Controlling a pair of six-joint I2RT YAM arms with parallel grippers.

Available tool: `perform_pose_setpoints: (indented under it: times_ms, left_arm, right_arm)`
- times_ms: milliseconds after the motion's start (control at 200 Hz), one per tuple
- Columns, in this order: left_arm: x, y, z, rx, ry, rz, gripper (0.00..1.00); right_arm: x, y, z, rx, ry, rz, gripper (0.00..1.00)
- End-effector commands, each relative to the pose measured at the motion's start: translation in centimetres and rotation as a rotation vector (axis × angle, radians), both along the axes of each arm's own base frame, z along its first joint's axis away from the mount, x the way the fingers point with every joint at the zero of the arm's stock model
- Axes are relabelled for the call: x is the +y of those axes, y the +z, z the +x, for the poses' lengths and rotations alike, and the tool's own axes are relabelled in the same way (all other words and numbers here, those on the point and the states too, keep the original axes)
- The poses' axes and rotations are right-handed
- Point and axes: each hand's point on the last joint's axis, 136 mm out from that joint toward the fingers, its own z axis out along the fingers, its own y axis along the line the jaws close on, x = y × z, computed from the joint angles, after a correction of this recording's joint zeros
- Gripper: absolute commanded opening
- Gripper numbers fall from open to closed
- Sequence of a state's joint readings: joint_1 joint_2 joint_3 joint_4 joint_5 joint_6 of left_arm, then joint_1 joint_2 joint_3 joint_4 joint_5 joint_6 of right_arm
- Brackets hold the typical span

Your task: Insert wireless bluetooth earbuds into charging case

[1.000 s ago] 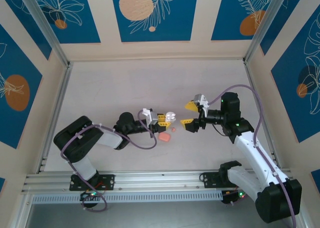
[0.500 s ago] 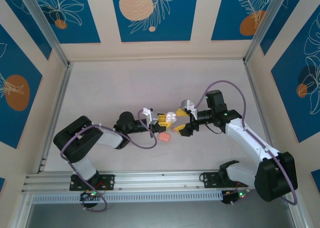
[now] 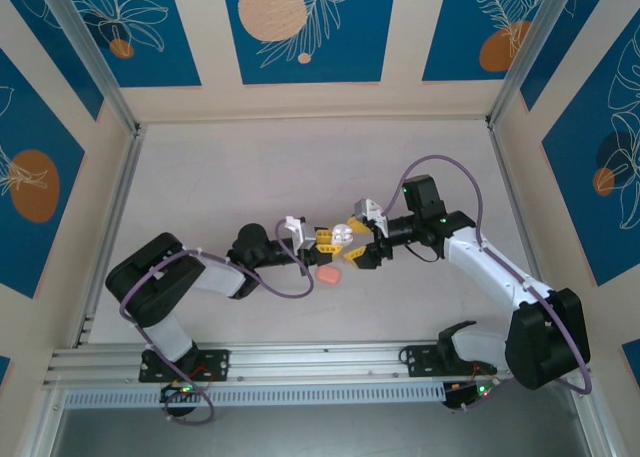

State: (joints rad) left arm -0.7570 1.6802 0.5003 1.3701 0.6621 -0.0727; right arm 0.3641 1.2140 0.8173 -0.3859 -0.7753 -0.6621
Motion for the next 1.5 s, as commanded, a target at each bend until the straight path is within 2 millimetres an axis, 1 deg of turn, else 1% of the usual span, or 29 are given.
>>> perform_pose_setpoints:
  times_ms: [0,230,375,445,485,630,910,1070,1295,1425,1495]
  left_arm:
    - [0.0,1.8,0.1,-0.049,0.003,-0.045,0.21]
    - [-0.1,1.7,0.1,-0.048,0.002,-0.043,0.21]
    - [-0.2,1.8,0.0,-0.051,-0.007,-0.045,0.21]
    - [-0.2,2.0,-0.1,-0.053,-0.01,-0.048,0.21]
    - [-0.1,2.0,-0.1,-0.053,-0.011,-0.047,0.21]
    - [-0.1,2.1,-0.2,-0.055,-0.012,-0.049,0.21]
    - [-0.2,2.2,-0.1,-0.055,-0.013,-0.051,0.21]
    - [-0.2,2.1,-0.1,-0.051,-0.015,-0.05,0.21]
    - [-0.2,2.0,-0.2,-0.048,-0.015,-0.048,0.21]
    - [-0.2,1.9,-0.2,-0.048,-0.016,-0.047,0.21]
    - [-0.1,1.9,-0.1,-0.047,-0.013,-0.047,0.21]
  right_arm:
    - [-0.2,1.9,-1.1,-0.059,0.044,0.063,0.66]
    - [-1.5,2.7,-1.3,-0.084,-0.001,0.086,0.56]
    - [-2.5,2.5,0.2,-0.142,-0.072,0.074,0.49]
    - [-2.6,2.1,0.5,-0.202,-0.069,0.042,0.45]
    - [-2.6,1.8,0.8,-0.217,-0.074,0.015,0.45]
    - [-2.4,1.7,1.3,-0.232,-0.056,-0.004,0.45]
    - [-1.1,1.4,0.8,-0.212,0.022,0.009,0.45]
    - [-0.5,1.6,0.5,-0.203,0.053,0.026,0.44]
    - [0.0,1.6,0.2,-0.187,0.09,0.04,0.38]
    - [0.3,1.5,0.1,-0.179,0.109,0.044,0.33]
    - [0.4,1.4,0.1,-0.174,0.118,0.04,0.28]
